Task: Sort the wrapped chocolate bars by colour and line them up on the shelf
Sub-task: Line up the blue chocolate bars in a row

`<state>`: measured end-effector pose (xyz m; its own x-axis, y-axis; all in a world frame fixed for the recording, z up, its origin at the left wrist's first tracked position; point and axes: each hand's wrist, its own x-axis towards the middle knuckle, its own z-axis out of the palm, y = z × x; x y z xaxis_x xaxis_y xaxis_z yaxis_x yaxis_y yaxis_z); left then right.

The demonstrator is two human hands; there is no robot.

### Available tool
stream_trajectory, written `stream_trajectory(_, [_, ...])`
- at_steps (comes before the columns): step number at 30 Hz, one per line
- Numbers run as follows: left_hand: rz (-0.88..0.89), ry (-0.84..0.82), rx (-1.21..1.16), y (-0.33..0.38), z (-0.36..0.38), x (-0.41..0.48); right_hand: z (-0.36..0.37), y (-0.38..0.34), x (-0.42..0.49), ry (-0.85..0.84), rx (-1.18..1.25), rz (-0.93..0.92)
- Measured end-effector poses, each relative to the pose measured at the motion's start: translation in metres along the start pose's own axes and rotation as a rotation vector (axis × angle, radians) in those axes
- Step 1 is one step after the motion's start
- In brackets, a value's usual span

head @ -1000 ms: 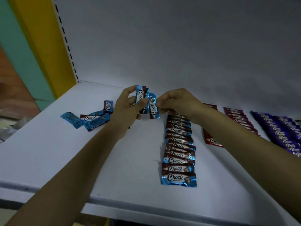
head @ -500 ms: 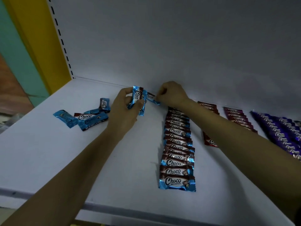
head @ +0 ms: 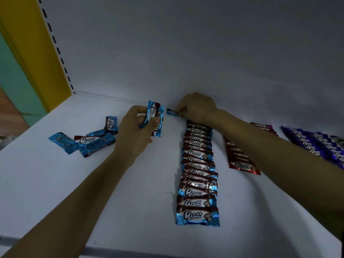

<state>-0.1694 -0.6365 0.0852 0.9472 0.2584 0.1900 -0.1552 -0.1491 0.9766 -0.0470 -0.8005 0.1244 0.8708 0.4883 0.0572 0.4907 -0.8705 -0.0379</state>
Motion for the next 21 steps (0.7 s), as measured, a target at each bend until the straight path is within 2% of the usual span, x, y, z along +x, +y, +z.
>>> stream_trajectory(5, [0.003,-0.014,0.017,0.002,0.000,-0.001,0.003,0.008,0.002,0.022,-0.056,0.057])
stream_trajectory(7, [-0.012,-0.025,-0.004,0.003,-0.001,-0.001,0.001,0.006,0.001,0.079,-0.008,0.059])
stream_trajectory(9, [-0.029,-0.027,-0.052,0.004,-0.001,-0.001,-0.008,-0.008,-0.008,0.112,0.391,0.053])
stream_trajectory(11, [-0.046,-0.013,-0.103,0.004,-0.002,0.000,-0.019,-0.025,-0.020,-0.011,0.803,0.050])
stream_trajectory(13, [-0.050,-0.007,-0.111,0.004,-0.003,0.000,-0.022,-0.035,-0.027,-0.139,0.879,0.017])
stream_trajectory(15, [-0.054,-0.003,-0.112,0.004,-0.003,0.000,-0.020,-0.037,-0.028,-0.174,0.968,0.037])
stream_trajectory(18, [-0.065,0.026,-0.197,0.004,-0.003,0.001,-0.018,-0.034,-0.025,-0.139,1.114,0.152])
stream_trajectory(21, [-0.050,0.045,-0.194,0.005,-0.004,0.001,-0.020,-0.024,-0.021,-0.052,1.077,0.215])
